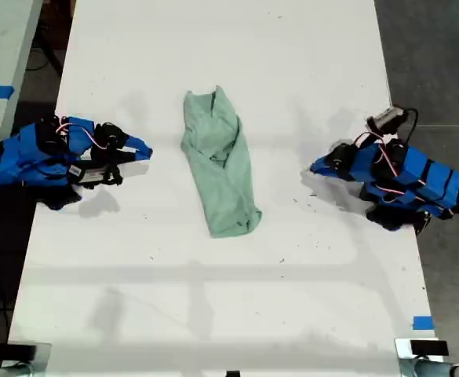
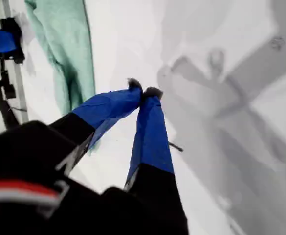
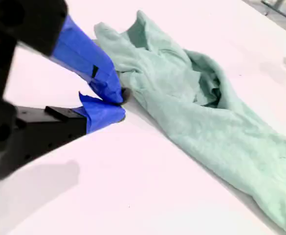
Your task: Fold t shirt
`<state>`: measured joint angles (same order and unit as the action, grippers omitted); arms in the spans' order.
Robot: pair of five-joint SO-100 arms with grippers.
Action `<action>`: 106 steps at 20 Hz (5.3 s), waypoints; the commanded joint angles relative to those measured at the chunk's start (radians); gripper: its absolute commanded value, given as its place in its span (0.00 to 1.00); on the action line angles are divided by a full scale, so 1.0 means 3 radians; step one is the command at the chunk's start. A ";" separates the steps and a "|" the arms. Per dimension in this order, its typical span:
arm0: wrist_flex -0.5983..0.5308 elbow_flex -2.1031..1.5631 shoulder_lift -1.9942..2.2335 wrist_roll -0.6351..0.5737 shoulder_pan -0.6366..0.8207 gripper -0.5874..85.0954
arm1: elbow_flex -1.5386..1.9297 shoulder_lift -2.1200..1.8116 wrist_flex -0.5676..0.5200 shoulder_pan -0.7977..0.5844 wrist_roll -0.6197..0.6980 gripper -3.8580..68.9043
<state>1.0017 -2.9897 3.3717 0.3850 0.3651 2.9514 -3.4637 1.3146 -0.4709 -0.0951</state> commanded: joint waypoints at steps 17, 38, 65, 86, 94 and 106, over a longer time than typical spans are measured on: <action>0.0736 0.6402 -0.7409 0.0256 -0.1636 0.31 | -0.4607 0.6069 -0.0690 0.1759 0.0276 0.37; 0.0706 0.6468 -0.7869 0.0143 -0.1391 0.01 | -0.4121 0.6673 -0.1391 0.1759 0.0189 0.04; 0.1514 0.6438 -0.6243 -0.0675 0.0496 0.01 | -0.6305 0.6320 0.0378 0.0266 0.0828 0.04; 0.1907 0.5175 -0.2746 -0.1038 0.0859 0.01 | -0.4106 0.2388 0.1237 -0.0496 0.1125 0.04; 0.0890 0.1375 -0.0046 0.0005 -0.0721 0.01 | -0.1606 0.0220 0.0793 0.0532 0.0547 0.06; 0.0281 -0.0470 0.0777 -0.0133 -0.0839 0.03 | 0.0041 -0.0169 0.0435 0.0363 -0.0133 0.08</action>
<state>1.0937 -3.1401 3.5972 0.3559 0.1104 2.9667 -3.5190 1.4696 -0.3574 -0.1273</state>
